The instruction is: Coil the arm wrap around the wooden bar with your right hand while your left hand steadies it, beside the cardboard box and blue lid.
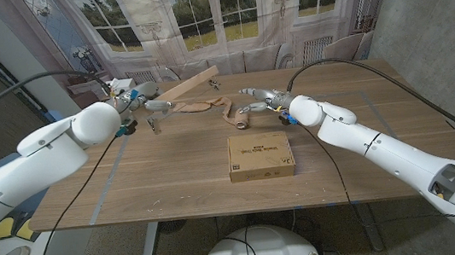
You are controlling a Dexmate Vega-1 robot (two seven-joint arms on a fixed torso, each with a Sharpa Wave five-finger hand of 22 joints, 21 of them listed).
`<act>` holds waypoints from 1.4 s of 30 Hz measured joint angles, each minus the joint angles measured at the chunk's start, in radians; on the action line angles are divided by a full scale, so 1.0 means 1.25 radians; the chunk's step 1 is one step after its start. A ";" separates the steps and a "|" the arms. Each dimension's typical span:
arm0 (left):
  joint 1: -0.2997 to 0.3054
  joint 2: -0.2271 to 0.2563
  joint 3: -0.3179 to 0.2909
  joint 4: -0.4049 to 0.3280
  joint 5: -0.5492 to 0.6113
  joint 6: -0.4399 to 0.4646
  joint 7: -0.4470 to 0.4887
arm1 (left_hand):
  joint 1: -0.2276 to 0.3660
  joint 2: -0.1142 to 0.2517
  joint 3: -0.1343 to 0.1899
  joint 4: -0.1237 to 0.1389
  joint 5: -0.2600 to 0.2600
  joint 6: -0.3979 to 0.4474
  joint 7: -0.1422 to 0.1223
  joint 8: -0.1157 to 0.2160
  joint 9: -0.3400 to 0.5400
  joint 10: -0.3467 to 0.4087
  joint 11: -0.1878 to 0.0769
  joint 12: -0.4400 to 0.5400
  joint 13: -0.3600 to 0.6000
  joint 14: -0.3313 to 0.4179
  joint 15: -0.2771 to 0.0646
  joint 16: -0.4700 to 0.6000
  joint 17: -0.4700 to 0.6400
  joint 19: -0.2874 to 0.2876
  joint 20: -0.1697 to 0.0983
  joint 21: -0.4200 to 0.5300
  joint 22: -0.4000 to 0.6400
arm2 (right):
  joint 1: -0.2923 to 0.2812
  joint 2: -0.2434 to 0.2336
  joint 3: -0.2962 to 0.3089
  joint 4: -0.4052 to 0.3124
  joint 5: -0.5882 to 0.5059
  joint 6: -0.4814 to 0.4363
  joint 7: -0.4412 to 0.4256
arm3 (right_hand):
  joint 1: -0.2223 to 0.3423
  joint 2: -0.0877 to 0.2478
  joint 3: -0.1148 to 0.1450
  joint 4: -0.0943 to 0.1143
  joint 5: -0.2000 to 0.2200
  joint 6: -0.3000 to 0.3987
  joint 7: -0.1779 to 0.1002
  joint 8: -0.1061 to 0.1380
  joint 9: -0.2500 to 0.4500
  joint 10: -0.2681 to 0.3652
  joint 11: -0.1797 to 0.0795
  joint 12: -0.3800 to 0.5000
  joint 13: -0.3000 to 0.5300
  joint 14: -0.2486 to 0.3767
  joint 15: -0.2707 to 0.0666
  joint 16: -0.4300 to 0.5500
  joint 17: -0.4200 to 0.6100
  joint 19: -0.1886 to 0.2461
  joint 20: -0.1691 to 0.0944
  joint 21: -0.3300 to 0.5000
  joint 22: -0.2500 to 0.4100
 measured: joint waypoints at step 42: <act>0.008 -0.026 0.000 -0.009 0.020 0.005 -0.036 | 0.000 0.000 -0.006 -0.006 0.013 -0.004 0.010 0.028 -0.012 0.000 -0.003 -0.002 0.000 -0.002 -0.002 0.000 -0.004 0.000 0.000 0.000 -0.016 | 0.085 0.091 -0.084 0.121 -0.146 -0.012 0.098 | 0.030 0.002 -0.004 0.004 0.007 0.012 -0.006 0.009 0.003 0.011 0.004 0.013 0.004 0.039 -0.016 0.016 0.000 0.040 -0.006 0.010 0.000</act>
